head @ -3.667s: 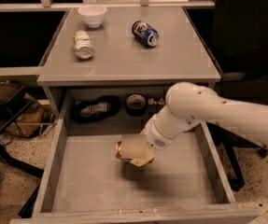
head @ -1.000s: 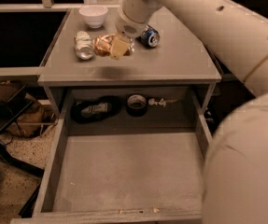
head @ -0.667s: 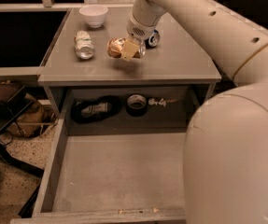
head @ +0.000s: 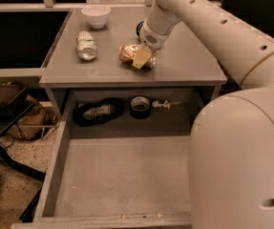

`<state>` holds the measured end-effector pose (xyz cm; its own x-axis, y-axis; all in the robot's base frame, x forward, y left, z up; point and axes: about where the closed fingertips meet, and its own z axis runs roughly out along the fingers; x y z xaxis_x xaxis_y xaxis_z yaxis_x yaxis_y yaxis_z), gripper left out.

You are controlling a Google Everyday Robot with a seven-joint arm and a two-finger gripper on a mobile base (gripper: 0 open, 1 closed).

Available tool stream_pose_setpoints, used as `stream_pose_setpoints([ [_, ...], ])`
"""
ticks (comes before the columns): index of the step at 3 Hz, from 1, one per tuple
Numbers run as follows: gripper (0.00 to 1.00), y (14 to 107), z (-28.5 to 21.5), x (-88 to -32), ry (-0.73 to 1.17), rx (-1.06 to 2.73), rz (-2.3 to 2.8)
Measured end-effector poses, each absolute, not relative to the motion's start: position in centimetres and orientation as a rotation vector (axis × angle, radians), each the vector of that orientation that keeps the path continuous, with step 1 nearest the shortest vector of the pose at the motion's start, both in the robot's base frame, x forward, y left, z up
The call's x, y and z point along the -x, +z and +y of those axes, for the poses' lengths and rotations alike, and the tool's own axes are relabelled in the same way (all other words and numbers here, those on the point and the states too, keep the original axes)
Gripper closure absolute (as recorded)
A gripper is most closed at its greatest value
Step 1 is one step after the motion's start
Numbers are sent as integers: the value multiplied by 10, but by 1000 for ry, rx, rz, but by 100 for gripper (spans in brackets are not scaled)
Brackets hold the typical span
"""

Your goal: Pick orange can from top drawer and place on counter

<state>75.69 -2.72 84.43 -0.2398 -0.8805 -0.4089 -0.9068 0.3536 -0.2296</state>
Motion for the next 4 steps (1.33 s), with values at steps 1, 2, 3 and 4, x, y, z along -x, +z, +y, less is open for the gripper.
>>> stream_pose_setpoints([
  [1, 71, 844, -27, -757, 75, 1554, 2153],
  [2, 48, 844, -27, -757, 75, 1554, 2153],
  [3, 25, 844, -27, -757, 75, 1554, 2153],
  [4, 0, 844, -27, -757, 75, 1554, 2154],
])
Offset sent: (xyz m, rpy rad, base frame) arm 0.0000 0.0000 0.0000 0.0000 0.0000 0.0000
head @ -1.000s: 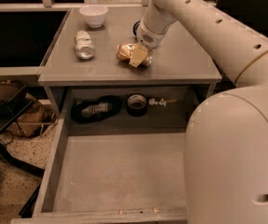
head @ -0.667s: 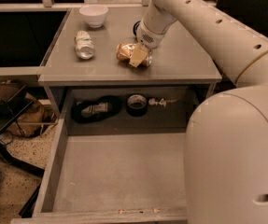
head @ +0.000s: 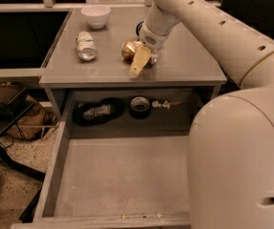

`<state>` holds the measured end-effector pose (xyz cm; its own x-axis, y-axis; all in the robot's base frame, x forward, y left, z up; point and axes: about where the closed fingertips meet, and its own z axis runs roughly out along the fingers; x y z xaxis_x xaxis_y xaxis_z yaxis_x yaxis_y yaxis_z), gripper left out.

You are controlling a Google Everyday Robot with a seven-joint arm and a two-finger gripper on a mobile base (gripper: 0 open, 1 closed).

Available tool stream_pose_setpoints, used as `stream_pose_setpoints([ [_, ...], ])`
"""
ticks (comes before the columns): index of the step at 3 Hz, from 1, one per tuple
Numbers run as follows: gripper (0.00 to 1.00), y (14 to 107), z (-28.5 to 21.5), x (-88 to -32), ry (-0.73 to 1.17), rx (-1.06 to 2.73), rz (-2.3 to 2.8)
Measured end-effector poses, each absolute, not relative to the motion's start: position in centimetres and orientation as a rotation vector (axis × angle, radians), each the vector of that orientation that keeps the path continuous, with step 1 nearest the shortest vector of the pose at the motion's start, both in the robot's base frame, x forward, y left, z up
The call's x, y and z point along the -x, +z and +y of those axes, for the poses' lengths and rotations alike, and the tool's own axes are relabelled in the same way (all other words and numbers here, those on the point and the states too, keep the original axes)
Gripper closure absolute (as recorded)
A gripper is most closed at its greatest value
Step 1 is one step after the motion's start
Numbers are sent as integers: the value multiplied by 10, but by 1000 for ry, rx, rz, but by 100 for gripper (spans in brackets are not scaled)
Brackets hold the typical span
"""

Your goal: Pick orange can from top drawer and place on counter

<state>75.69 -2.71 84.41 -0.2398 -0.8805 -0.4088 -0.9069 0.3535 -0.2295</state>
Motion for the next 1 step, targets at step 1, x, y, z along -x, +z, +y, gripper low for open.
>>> stream_pose_setpoints([
  [1, 0, 844, -27, -757, 75, 1554, 2154],
])
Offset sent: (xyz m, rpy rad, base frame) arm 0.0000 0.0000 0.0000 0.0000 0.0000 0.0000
